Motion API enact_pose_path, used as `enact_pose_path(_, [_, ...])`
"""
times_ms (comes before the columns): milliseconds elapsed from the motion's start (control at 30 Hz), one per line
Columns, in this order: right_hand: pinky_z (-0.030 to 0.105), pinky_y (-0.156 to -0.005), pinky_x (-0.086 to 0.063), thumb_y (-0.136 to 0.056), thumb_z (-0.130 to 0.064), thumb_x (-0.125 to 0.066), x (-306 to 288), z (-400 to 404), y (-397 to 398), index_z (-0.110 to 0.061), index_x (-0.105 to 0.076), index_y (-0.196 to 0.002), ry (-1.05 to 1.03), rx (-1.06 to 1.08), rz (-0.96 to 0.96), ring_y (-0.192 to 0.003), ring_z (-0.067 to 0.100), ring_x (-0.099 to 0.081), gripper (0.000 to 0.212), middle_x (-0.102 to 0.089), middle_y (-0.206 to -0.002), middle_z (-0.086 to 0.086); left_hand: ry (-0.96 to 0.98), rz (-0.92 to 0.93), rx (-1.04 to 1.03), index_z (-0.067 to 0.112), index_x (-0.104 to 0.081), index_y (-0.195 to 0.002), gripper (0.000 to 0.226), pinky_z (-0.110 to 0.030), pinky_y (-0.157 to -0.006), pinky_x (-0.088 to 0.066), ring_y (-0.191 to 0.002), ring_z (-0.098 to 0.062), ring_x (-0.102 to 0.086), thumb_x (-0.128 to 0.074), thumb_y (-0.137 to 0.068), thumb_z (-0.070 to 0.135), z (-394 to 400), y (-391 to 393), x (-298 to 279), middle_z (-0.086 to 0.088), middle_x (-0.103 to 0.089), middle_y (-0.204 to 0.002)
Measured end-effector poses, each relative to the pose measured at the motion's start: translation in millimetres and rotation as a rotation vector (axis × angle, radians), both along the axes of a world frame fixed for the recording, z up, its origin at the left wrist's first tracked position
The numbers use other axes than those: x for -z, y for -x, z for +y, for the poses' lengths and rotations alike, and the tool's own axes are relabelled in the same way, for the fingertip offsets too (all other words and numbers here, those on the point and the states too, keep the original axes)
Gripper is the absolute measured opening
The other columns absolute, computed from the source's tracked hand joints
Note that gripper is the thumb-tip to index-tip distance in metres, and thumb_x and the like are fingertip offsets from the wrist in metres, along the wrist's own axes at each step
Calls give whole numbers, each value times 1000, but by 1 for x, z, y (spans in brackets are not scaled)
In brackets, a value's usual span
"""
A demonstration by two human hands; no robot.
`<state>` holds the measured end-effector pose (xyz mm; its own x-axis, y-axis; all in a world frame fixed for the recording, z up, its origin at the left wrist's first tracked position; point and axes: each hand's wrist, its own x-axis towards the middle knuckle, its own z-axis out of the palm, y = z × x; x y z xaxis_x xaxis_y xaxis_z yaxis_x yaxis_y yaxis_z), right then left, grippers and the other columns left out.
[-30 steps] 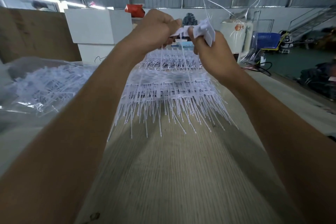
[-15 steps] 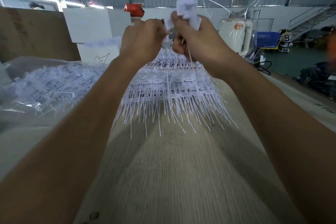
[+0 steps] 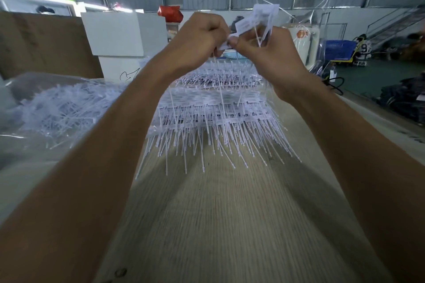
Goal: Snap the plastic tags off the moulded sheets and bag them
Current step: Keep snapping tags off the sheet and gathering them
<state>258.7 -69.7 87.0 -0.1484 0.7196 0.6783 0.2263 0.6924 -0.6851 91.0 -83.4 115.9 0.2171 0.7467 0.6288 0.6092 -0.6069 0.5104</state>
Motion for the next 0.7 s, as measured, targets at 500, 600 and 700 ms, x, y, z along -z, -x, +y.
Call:
enact_pose_path(500, [23,-50,-34,-102,-24,-60,1,-4,2,-20,-53,-82,189,-54,33,-52,6,-40,21,-42,-60,-8,-265,214,-260,11,-69,-99,34,-34,-74,-48,-77,-18,-60,-50,-104,39,12,3,5,-7,-68,-86])
enact_pose_path(600, [23,-47,-34,-102,-24,-59,1,-5,1,-23,-57,-81,152,-44,-36,-48,7,-40,21,-45,-56,-7,-333,307,-275,16,-72,-98,34,-32,-69,-43,-73,-19,-60,-51,-102,42,8,3,1,1,-65,-78])
enact_pose_path(700, [21,-48,-35,-102,-22,-59,1,-6,1,-25,-60,-86,120,-49,-32,-48,6,-41,16,-47,-54,-11,-344,324,-289,17,-72,-93,33,-26,-65,-33,-68,-15,-55,-52,-101,43,5,-1,-4,3,-62,-75])
